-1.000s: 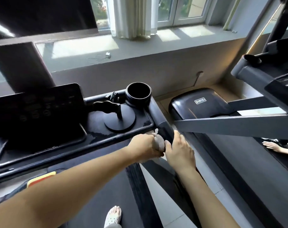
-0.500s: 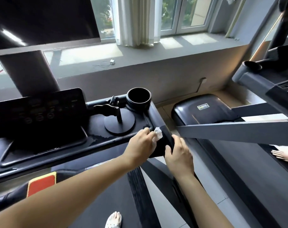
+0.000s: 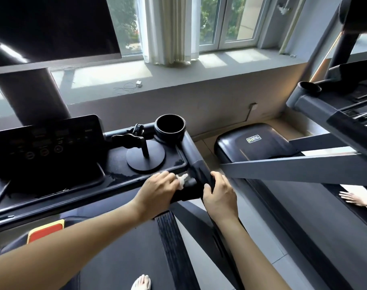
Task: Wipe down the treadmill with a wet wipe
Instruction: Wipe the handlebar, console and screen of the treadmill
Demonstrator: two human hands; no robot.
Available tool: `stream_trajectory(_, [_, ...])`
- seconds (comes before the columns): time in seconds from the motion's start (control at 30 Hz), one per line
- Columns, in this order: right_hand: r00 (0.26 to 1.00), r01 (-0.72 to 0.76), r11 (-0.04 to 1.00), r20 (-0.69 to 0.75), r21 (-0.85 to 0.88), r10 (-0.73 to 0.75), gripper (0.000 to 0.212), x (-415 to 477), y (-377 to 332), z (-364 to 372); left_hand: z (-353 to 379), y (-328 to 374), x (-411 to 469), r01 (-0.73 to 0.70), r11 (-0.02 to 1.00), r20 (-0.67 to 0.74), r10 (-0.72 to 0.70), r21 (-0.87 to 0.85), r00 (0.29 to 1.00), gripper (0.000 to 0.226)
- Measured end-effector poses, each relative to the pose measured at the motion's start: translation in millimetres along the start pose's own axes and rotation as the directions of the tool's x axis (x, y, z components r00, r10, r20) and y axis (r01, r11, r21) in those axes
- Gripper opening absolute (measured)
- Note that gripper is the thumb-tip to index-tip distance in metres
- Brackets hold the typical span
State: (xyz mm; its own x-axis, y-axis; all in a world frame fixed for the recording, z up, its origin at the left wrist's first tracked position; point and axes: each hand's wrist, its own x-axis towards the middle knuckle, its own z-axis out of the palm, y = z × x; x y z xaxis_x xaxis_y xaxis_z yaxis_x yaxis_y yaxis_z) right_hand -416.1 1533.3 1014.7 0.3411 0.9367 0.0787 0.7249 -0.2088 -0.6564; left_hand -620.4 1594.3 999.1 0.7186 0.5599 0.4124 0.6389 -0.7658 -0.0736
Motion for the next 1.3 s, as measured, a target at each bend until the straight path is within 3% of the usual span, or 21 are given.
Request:
stream_trajectory(0.1, [1.000, 0.008, 1.000, -0.006, 0.004, -0.008, 0.042, 0.9, 0.8, 0.1, -6.8, -1.1, 17.0, 0.338, 0.939, -0.087, -0.342, -0.056, 0.936, 0.016])
stream_trajectory(0.17, [1.000, 0.007, 1.000, -0.015, 0.003, -0.007, 0.042, 1.2, 1.0, 1.4, -2.5, 16.2, 22.3, 0.433, 0.887, -0.069, -0.447, -0.160, 0.892, 0.006])
stream_trajectory(0.2, [1.000, 0.007, 1.000, -0.021, 0.006, -0.006, 0.042, 1.1, 1.1, 1.7, 2.5, 29.3, 20.4, 0.417, 0.889, -0.048, -0.432, -0.190, 0.900, 0.004])
stream_trajectory(0.3, [0.999, 0.017, 1.000, -0.038, 0.019, -0.017, 0.040, 2.3, 1.8, 2.2, 16.8, 72.0, 2.0, 0.336, 0.926, -0.001, -0.342, -0.172, 0.940, 0.037])
stream_trajectory(0.4, [0.999, 0.013, 1.000, -0.047, 0.028, -0.012, 0.041, 4.6, 2.2, 2.1, 46.1, 91.0, -34.7, 0.221, 0.966, 0.039, -0.218, -0.131, 0.975, 0.034])
stream_trajectory(0.47, [0.998, 0.006, 0.999, -0.055, 0.035, -0.004, 0.040, 4.3, 0.7, 2.0, 59.4, 97.8, -56.7, 0.415, 0.881, 0.194, -0.377, -0.227, 0.906, 0.030])
stream_trajectory(0.5, [0.997, 0.035, 0.999, -0.075, 0.040, -0.032, 0.039, 1.2, 0.7, 1.9, 60.2, 100.5, -62.6, 0.571, 0.746, 0.239, -0.518, -0.343, 0.821, 0.026])
stream_trajectory(0.57, [0.980, 0.154, 0.988, -0.129, 0.014, -0.151, 0.035, -7.0, 1.7, 3.3, 51.0, 105.3, -54.0, 0.772, 0.280, 0.380, -0.743, -0.571, 0.551, 0.016])
stream_trajectory(0.6, [0.970, 0.204, 0.979, -0.132, -0.025, -0.205, 0.033, -14.2, 4.3, 5.6, 46.6, 107.5, -44.4, 0.763, -0.060, 0.508, -0.779, -0.644, 0.368, 0.015])
stream_trajectory(0.63, [0.962, 0.238, 0.969, -0.120, -0.060, -0.244, 0.031, -19.8, 6.5, 7.7, 46.4, 106.8, -31.5, 0.642, -0.398, 0.638, -0.746, -0.655, 0.189, 0.015])
stream_trajectory(0.67, [0.960, 0.254, 0.964, -0.104, -0.081, -0.262, 0.028, -24.7, 8.5, 9.4, 49.3, 106.0, -19.6, 0.435, -0.662, 0.756, -0.651, -0.610, 0.069, 0.012])
stream_trajectory(0.7, [0.960, 0.253, 0.964, -0.099, -0.083, -0.261, 0.024, -26.4, 9.9, 9.3, 50.9, 103.6, -6.8, 0.234, -0.809, 0.836, -0.548, -0.539, 0.028, 0.016])
stream_trajectory(0.77, [0.964, 0.235, 0.971, -0.114, -0.040, -0.238, 0.016, -23.3, 9.2, 8.0, 57.1, 94.5, 11.8, -0.056, -0.898, 0.894, -0.441, -0.437, 0.086, 0.026])
stream_trajectory(0.83, [0.964, 0.234, 0.972, -0.130, -0.003, -0.232, 0.011, -19.2, 8.7, 5.1, 54.7, 89.3, 21.0, -0.182, -0.910, 0.906, -0.398, -0.371, 0.144, 0.029])
stream_trajectory(0.97, [0.957, 0.246, 0.969, -0.152, -0.019, -0.246, 0.006, -19.9, 6.8, 3.5, 45.7, 88.9, 13.2, -0.229, -0.919, 0.936, -0.344, -0.321, 0.071, 0.030])
stream_trajectory(1.03, [0.957, 0.248, 0.965, -0.135, -0.081, -0.258, 0.005, -22.2, 4.7, 5.0, 32.5, 93.3, 7.4, -0.253, -0.927, 0.946, -0.308, -0.276, 0.098, 0.029])
stream_trajectory(1.13, [0.960, 0.248, 0.961, -0.105, -0.122, -0.261, 0.007, -23.8, 5.0, 7.5, -3.8, 101.9, 1.9, -0.047, -0.896, 0.888, -0.445, -0.442, 0.120, 0.032])
stream_trajectory(1.17, [0.961, 0.247, 0.963, -0.099, -0.113, -0.258, 0.008, -24.2, 5.5, 7.4, -18.2, 101.3, -0.7, 0.135, -0.786, 0.797, -0.588, -0.603, 0.135, 0.032])
stream_trajectory(1.2, [0.962, 0.246, 0.964, -0.096, -0.104, -0.256, 0.008, -24.4, 6.0, 7.1, -29.8, 96.4, -4.7, 0.328, -0.562, 0.636, -0.748, -0.759, 0.191, 0.031])
stream_trajectory(1.23, [0.962, 0.248, 0.964, -0.095, -0.095, -0.257, 0.008, -25.0, 6.1, 6.9, -39.7, 87.4, -9.3, 0.495, -0.245, 0.422, -0.861, -0.834, 0.285, 0.030])
stream_trajectory(1.3, [0.962, 0.249, 0.966, -0.100, -0.077, -0.256, 0.008, -24.2, 4.6, 6.5, -53.2, 62.6, -13.9, 0.630, 0.341, 0.052, -0.852, -0.698, 0.520, 0.018])
